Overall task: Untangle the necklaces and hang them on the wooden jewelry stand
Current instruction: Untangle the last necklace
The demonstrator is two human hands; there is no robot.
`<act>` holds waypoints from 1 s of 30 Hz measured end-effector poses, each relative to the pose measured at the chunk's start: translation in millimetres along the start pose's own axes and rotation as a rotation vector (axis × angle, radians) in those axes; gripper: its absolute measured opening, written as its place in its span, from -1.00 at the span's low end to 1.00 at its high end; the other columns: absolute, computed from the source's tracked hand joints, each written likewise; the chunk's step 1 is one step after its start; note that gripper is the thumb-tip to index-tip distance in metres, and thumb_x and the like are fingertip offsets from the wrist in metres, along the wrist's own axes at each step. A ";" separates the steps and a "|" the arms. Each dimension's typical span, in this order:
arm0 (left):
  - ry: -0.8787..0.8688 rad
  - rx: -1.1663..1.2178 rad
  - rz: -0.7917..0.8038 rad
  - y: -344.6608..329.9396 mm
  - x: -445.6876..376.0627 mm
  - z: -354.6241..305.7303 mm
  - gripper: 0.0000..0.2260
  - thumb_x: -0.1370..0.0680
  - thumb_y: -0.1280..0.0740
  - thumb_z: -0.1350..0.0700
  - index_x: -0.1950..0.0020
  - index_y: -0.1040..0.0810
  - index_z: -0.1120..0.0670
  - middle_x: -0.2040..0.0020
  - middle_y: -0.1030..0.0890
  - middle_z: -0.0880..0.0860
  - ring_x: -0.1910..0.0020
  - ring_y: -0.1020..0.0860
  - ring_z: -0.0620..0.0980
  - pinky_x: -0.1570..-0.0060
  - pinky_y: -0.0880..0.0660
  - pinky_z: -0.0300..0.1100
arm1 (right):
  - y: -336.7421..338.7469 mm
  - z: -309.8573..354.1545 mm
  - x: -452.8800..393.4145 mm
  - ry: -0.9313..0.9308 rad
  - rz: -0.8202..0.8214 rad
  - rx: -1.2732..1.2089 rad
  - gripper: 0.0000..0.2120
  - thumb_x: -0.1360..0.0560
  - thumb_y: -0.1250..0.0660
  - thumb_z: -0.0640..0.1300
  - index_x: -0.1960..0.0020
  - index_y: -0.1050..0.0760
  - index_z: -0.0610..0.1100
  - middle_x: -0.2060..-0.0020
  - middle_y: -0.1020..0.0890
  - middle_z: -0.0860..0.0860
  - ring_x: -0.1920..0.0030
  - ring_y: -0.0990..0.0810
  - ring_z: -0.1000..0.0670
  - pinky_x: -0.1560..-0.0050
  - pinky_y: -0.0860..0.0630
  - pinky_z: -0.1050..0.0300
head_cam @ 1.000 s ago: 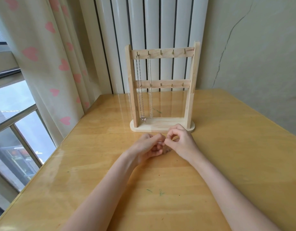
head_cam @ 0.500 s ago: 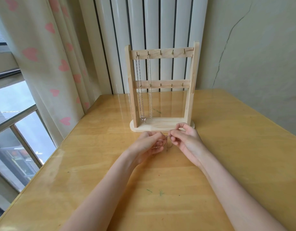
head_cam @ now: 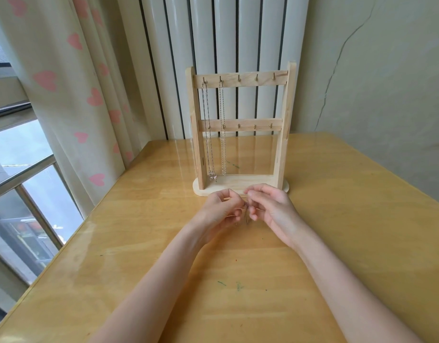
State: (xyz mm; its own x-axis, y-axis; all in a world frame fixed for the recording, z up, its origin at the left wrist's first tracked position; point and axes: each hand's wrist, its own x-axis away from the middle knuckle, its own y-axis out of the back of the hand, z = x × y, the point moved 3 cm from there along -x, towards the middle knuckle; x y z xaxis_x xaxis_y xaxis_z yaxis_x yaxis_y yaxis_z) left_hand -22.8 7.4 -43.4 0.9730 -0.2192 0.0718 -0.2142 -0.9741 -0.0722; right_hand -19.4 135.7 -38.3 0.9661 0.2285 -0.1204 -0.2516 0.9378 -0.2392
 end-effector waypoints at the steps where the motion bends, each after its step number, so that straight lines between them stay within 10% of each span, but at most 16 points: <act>1: -0.021 -0.034 -0.018 0.7 0.2 0.0 -0.86 -0.51 -0.26 0.30 0.22 -0.42 0.11 0.39 -0.44 0.03 0.46 -0.40 -0.10 0.38 -0.44 -0.31 | 0.7 -0.8 0.0 0.020 -0.008 0.091 -0.93 -0.50 -0.28 -0.33 0.07 -0.54 -0.27 0.34 -0.49 -0.12 0.43 -0.43 0.04 0.44 -0.41 0.24; 14: -0.330 -0.630 -0.133 5.0 -3.3 -6.3 -0.70 -0.47 -0.30 0.32 0.20 -0.26 -0.01 0.31 -0.53 -0.03 0.45 -0.41 -0.19 0.42 -0.39 -0.34 | 7.7 -5.3 -4.4 0.082 -0.121 0.659 -0.87 -0.41 -0.40 -0.32 0.24 -0.61 -0.12 0.50 -0.55 -0.02 0.55 -0.48 0.09 0.39 -0.44 0.33; 23: -0.504 -1.133 0.024 -15.9 2.9 -7.8 -0.75 -0.43 -0.32 0.24 0.03 -0.25 0.14 0.10 -0.55 0.15 0.19 -0.49 0.19 0.16 -0.46 0.06 | 8.4 -9.3 2.7 -0.102 -0.116 0.483 -0.93 -0.41 -0.29 -0.30 0.23 -0.49 -0.19 0.45 -0.42 0.00 0.58 -0.32 0.13 0.50 -0.22 0.27; 30: -0.508 -0.830 -0.039 -13.2 0.7 -14.4 -0.74 -0.40 -0.33 0.29 0.11 -0.26 0.09 0.31 -0.49 -0.04 0.38 -0.38 -0.01 0.31 -0.39 -0.16 | 7.4 -9.8 0.1 -0.059 -0.110 0.322 -0.81 -0.43 -0.24 -0.34 0.30 -0.45 -0.13 0.29 -0.44 -0.10 0.35 -0.30 0.00 0.51 -0.20 0.24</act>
State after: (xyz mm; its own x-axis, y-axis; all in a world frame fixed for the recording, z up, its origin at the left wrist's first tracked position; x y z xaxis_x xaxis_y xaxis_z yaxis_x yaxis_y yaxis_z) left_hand -20.5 19.3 -28.1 0.8601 -0.3257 -0.3925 0.0163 -0.7516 0.6594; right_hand -21.7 140.1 -49.5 0.9905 0.1271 -0.0528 -0.1233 0.9899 0.0700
